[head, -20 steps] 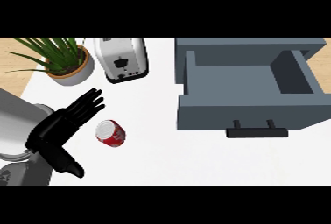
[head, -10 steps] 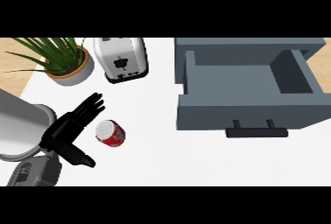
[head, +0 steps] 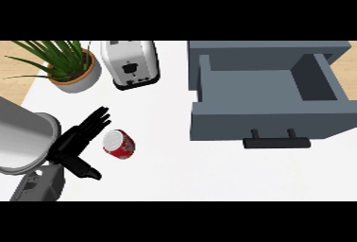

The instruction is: Pick up the can, place it into the drawer and close the drawer

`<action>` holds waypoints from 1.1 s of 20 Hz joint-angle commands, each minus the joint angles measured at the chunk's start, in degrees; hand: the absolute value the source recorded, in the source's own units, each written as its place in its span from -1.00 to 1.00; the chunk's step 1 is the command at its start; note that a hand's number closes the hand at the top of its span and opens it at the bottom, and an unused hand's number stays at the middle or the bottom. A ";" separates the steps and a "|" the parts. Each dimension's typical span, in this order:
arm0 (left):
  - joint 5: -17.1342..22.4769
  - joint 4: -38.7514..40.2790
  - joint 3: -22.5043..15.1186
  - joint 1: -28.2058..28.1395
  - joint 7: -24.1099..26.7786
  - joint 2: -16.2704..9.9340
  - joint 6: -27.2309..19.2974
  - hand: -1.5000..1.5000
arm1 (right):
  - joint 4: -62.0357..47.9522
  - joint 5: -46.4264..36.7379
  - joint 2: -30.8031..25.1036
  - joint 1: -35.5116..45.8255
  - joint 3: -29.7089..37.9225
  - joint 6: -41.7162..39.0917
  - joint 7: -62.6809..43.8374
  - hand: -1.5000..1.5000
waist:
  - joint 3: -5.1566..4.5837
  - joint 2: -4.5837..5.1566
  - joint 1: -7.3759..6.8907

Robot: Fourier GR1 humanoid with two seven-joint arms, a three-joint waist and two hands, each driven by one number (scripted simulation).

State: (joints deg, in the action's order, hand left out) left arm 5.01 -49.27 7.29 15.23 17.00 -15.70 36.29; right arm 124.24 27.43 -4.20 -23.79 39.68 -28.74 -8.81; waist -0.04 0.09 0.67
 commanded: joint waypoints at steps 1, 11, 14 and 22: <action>-5.20 7.49 -1.54 1.45 7.94 1.04 -1.16 -1.00 | -4.50 -0.96 -0.53 2.12 1.70 -2.07 2.48 -1.00 | 0.01 0.00 -0.06; -8.55 26.73 -0.57 10.82 14.97 0.53 -0.05 -1.00 | 1.69 0.89 1.83 2.15 1.23 -0.32 -3.56 -1.00 | -0.05 0.15 0.34; -6.30 22.91 -0.30 8.91 11.96 3.41 -0.34 -1.00 | 1.75 1.39 1.60 1.53 2.95 -1.13 -3.64 -1.00 | 0.01 -0.07 -0.19; -5.51 31.15 1.71 14.48 14.37 6.21 -1.30 1.00 | 4.76 4.60 2.47 -0.48 3.35 -2.16 -5.63 -1.00 | -0.05 0.14 0.47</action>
State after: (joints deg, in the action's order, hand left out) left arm -1.22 -21.19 8.11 27.17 29.65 -11.54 33.75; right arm 128.55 30.94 -1.62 -24.37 42.57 -30.76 -13.45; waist -0.07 0.14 0.90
